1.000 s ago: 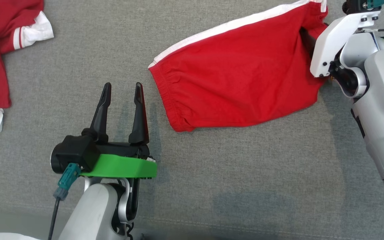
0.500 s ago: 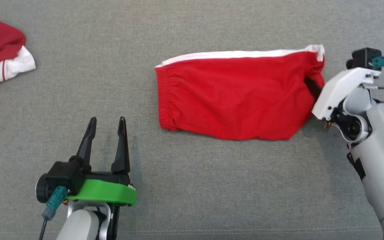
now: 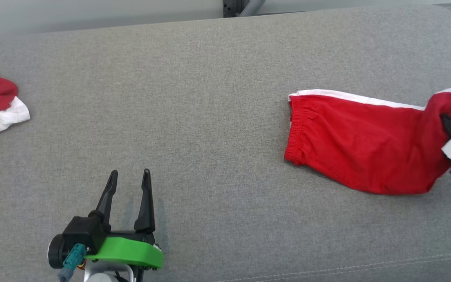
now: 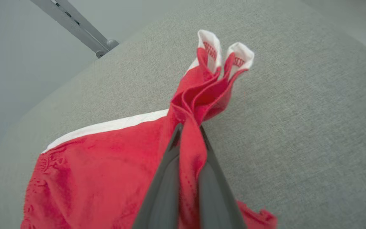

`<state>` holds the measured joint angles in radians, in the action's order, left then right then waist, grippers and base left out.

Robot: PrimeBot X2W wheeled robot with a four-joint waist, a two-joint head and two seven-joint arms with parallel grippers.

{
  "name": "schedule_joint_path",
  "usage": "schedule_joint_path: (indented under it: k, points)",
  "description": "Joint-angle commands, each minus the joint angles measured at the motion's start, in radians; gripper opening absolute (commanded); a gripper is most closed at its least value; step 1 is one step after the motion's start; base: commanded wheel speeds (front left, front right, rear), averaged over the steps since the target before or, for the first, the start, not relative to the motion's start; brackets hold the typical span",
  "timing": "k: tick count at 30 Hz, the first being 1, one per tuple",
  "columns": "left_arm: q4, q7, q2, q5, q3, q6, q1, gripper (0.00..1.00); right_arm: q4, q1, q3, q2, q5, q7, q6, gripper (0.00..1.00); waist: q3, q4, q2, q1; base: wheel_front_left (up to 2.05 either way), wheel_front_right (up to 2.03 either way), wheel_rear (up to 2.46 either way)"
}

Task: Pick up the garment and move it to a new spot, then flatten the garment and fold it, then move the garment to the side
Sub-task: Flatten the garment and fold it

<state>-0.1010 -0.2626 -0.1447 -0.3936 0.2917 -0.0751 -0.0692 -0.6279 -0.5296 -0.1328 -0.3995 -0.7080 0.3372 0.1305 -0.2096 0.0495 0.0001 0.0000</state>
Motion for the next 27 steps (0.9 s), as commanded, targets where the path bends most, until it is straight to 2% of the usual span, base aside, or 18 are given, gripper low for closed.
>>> schedule_joint_path:
  k: [1, 2, 5, 7, 10, 14, 21, 22, 23, 24, 27]
  points:
    - [0.0, -0.003, 0.001, 0.002, -0.002, -0.003, 0.016, 1.0, 0.066, 0.006, 0.011, 0.032, -0.021, 0.019, 0.0, 0.0, 0.007, -0.003, -0.0001, 0.0, 0.0, 0.0, 0.0]
    - [0.0, -0.003, 0.001, 0.002, -0.002, -0.003, 0.016, 1.0, 0.066, 0.006, 0.011, 0.032, -0.021, 0.019, 0.0, 0.0, 0.007, -0.003, -0.0001, 0.0, 0.0, 0.0, 0.0]
    - [-0.005, -0.003, 0.002, 0.008, -0.004, -0.012, 0.019, 1.0, 0.198, 0.024, 0.053, 0.11, -0.049, 0.066, 0.0, 0.0, 0.007, -0.003, -0.0001, 0.0, 0.0, 0.0, 0.0]
    - [-0.006, -0.003, 0.003, 0.009, -0.008, -0.016, 0.016, 1.0, 0.273, 0.024, 0.086, 0.186, -0.044, 0.084, 0.0, 0.0, 0.004, -0.008, -0.0001, 0.0, 0.0, 0.0, 0.0]
    - [-0.011, -0.003, 0.006, 0.013, 0.0, -0.019, 0.003, 1.0, 0.307, 0.005, 0.132, 0.299, -0.001, 0.084, 0.0, 0.0, 0.001, -0.014, -0.0001, 0.0, 0.0, 0.0, 0.0]
    - [-0.025, 0.004, 0.019, 0.02, 0.022, -0.017, -0.033, 1.0, 0.248, -0.024, 0.195, 0.346, 0.076, 0.027, 0.0, 0.0, -0.003, 0.004, -0.0001, 0.0, 0.0, 0.0, 0.0]
    - [-0.059, 0.003, 0.033, 0.012, 0.036, -0.014, -0.054, 1.0, 0.012, -0.113, 0.301, 0.347, 0.032, -0.14, 0.0, 0.0, -0.002, 0.048, -0.0001, 0.0, 0.0, 0.0, 0.0]
    - [-0.062, 0.002, 0.035, 0.01, 0.036, -0.015, -0.052, 1.0, -0.019, -0.124, 0.317, 0.348, 0.034, -0.158, 0.0, 0.1, -0.002, 0.053, -0.0001, 0.0, 0.0, 0.0, 0.0]
    - [-0.065, 0.002, 0.036, 0.008, 0.035, -0.016, -0.05, 1.0, -0.038, -0.133, 0.334, 0.348, 0.034, -0.177, 0.0, 0.49, 0.0, 0.057, -0.0001, 0.0, 0.0, 0.0, 0.0]
    - [-0.066, 0.001, 0.036, 0.008, 0.031, -0.018, -0.046, 1.0, -0.049, -0.138, 0.351, 0.348, 0.035, -0.195, 0.0, 1.0, 0.001, 0.059, -0.0001, 0.0, 0.0, 0.0, 0.0]
    - [-0.063, -0.001, 0.032, 0.001, 0.018, -0.023, -0.031, 1.0, -0.017, -0.123, 0.387, 0.347, 0.057, -0.269, 0.0, 1.0, 0.005, 0.06, -0.0001, 0.0, 0.0, 0.0, 0.0]
